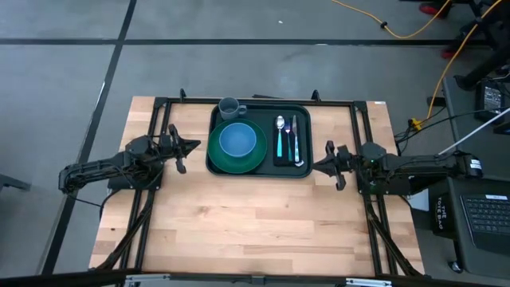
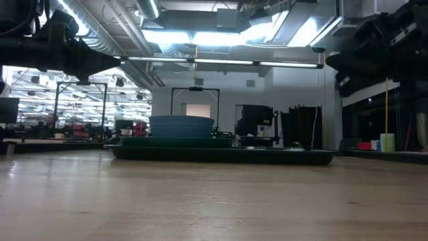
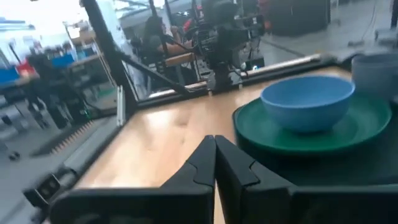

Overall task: Set up tray
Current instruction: Return to Home Position

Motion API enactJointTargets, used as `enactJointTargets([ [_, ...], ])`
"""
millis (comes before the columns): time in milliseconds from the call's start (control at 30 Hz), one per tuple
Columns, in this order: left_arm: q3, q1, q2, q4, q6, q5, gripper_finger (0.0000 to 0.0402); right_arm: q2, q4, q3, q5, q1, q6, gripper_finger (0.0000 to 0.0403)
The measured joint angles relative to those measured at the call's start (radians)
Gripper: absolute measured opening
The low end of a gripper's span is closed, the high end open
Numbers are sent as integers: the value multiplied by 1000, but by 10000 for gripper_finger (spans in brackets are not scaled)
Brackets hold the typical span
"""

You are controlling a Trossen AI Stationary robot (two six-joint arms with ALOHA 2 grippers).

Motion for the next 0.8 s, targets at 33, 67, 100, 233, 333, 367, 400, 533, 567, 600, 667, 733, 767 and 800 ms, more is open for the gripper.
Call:
enactJointTargets([
  [33, 0, 0, 0, 0, 0, 0, 5, 0, 0, 0, 0, 0, 25, 8],
  [67, 0, 0, 0, 0, 0, 0, 4, 0, 0, 0, 0, 0, 46, 8],
  [100, 0, 0, 0, 0, 0, 0, 4, 0, 0, 0, 0, 0, 61, 8],
  [233, 0, 0, 0, 0, 0, 0, 4, 0, 0, 0, 0, 0, 41, 8],
  [333, 0, 0, 0, 0, 0, 0, 4, 0, 0, 0, 1, 0, -21, 8],
  [367, 0, 0, 0, 0, 0, 0, 4, 0, 0, 0, 1, 0, -31, 8],
  [400, 0, 0, 0, 0, 0, 0, 4, 0, 0, 0, 2, 3, -36, 8],
  [533, 0, 0, 0, 0, 0, 0, 4, -40, -5, 0, 13, 44, -86, 8],
  [567, 0, 0, 0, 0, 0, 0, 4, -58, -8, 0, 14, 60, -99, 8],
  [600, 0, 0, 0, 0, 0, 0, 4, -78, -19, 0, 14, 80, -114, 8],
  [667, 0, 0, 0, 0, 0, 0, 5, -130, -72, 0, 13, 119, -137, 8],
  [733, 0, 0, 0, 0, 0, 0, 6, -188, -151, 0, 15, 158, -146, 8],
  [767, 0, 0, 0, 0, 0, 0, 7, -214, -191, 0, 23, 175, -146, 8],
  [800, 0, 0, 0, 0, 0, 0, 7, -239, -224, 0, 37, 189, -146, 8],
])
